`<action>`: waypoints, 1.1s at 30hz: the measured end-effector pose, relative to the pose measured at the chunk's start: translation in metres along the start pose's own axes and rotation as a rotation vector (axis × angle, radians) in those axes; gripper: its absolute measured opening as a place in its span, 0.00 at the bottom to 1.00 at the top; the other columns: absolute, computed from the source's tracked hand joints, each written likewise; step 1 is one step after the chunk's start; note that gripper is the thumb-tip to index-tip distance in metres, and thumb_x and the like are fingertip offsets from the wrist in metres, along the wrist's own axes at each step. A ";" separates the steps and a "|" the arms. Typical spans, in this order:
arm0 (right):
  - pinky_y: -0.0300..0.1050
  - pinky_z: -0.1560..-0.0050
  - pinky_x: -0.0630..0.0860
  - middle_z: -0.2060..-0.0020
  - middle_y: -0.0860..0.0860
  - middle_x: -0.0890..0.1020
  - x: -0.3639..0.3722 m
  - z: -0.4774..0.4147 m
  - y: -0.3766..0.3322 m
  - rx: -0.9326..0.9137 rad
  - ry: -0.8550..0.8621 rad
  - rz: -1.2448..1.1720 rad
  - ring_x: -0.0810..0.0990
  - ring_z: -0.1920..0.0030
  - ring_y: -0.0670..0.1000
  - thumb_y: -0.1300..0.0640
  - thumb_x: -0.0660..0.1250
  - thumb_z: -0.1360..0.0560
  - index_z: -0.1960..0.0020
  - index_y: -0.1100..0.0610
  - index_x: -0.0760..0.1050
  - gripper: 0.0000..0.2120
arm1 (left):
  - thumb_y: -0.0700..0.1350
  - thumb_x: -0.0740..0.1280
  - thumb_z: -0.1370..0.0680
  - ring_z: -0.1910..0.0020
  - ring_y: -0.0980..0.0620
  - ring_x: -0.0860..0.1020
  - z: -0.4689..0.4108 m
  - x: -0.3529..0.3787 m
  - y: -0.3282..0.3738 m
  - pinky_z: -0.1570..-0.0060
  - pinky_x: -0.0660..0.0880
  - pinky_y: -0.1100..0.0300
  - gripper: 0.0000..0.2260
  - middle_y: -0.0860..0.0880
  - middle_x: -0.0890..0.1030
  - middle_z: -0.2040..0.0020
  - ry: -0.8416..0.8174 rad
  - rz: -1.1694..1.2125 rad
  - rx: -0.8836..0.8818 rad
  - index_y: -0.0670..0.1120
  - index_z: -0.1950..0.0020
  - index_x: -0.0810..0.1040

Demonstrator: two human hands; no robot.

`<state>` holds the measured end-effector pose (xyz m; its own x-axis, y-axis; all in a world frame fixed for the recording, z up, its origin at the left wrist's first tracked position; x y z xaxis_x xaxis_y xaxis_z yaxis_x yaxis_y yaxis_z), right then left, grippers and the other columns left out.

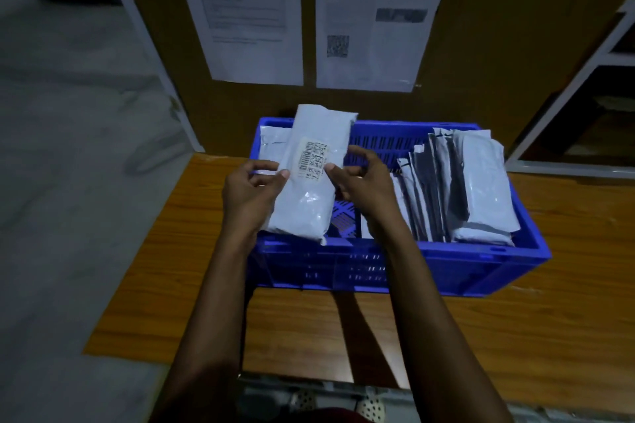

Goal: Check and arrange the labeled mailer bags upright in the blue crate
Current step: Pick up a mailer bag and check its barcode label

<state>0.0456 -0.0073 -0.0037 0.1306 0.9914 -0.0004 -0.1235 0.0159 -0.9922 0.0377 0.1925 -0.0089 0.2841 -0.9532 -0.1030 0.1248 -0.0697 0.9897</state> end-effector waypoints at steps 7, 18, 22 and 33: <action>0.57 0.51 0.85 0.55 0.54 0.86 0.049 -0.036 0.009 -0.069 -0.012 0.207 0.87 0.55 0.53 0.53 0.76 0.25 0.37 0.48 0.75 0.19 | 0.50 0.71 0.21 0.50 0.48 0.81 -0.019 -0.020 -0.006 0.47 0.76 0.51 0.09 0.49 0.84 0.51 0.209 -0.514 0.213 0.47 0.45 0.81; 0.47 0.49 0.82 0.53 0.46 0.84 0.052 -0.031 0.021 -0.248 -0.022 0.358 0.84 0.53 0.47 0.51 0.71 0.21 0.38 0.52 0.82 0.13 | 0.48 0.55 0.14 0.19 0.45 0.56 -0.033 0.019 0.014 0.22 0.47 0.47 0.19 0.46 0.65 0.20 -0.067 -0.948 0.691 0.48 0.22 0.68; 0.41 0.58 0.82 0.54 0.51 0.84 0.047 -0.029 0.026 -0.176 0.048 0.336 0.84 0.59 0.48 0.63 0.63 0.19 0.35 0.55 0.79 0.14 | 0.53 0.49 0.13 0.17 0.47 0.46 -0.058 0.036 0.013 0.20 0.41 0.47 0.25 0.47 0.51 0.16 -0.201 -1.178 0.689 0.46 0.17 0.53; 0.44 0.51 0.67 0.39 0.54 0.81 0.036 -0.025 0.033 0.067 0.039 0.486 0.74 0.51 0.51 0.60 0.61 0.21 0.30 0.54 0.73 0.19 | 0.60 0.47 0.14 0.18 0.49 0.38 -0.076 0.036 -0.031 0.20 0.39 0.50 0.31 0.48 0.40 0.16 -0.345 -1.190 0.615 0.47 0.16 0.42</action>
<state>0.0712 0.0252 -0.0393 0.0792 0.8807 -0.4669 -0.2421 -0.4374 -0.8661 0.1161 0.1826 -0.0505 0.0447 -0.2461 -0.9682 -0.3370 -0.9161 0.2173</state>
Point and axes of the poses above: each hand's wrist, its own z-axis away from the middle knuckle, its own x-axis out of the palm, y = z × x, the point moved 3 cm from there along -z, towards the middle knuckle
